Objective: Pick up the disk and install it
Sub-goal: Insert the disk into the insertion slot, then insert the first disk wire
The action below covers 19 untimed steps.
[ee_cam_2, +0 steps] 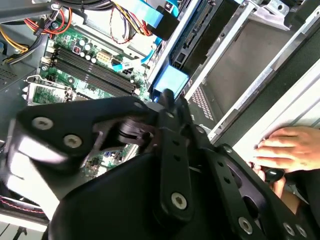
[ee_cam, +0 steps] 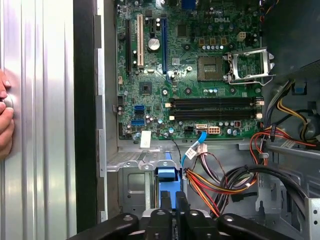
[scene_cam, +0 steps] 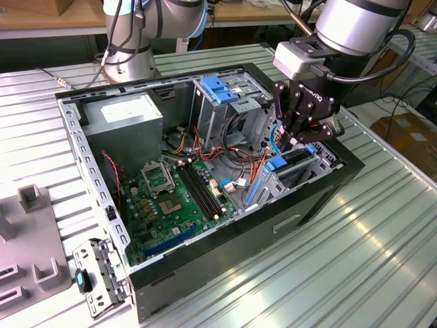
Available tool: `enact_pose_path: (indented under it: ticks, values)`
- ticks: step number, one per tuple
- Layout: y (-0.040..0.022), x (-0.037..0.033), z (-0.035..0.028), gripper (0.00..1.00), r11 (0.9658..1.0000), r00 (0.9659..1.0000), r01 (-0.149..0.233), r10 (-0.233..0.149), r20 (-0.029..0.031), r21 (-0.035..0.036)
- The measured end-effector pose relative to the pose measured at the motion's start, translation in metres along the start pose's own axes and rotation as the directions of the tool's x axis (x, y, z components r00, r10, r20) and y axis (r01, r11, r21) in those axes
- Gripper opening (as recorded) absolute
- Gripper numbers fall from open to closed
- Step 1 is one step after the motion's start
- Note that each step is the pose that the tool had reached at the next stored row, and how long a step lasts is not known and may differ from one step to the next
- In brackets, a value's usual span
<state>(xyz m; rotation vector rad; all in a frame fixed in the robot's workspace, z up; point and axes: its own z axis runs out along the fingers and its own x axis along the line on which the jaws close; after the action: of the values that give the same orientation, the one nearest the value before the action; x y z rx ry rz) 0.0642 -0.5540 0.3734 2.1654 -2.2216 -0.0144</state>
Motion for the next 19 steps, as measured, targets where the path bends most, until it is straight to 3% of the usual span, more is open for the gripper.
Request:
enact_pose_path:
  ticks: [2, 19]
  values:
    - [0.0000, 0.0000, 0.0001, 0.11, 1.0000, 1.0000, 0.000, 0.000, 0.0000, 0.0000]
    - [-0.0010, -0.0001, 0.0003, 0.11, 1.0000, 1.0000, 0.000, 0.000, -0.0021, 0.0000]
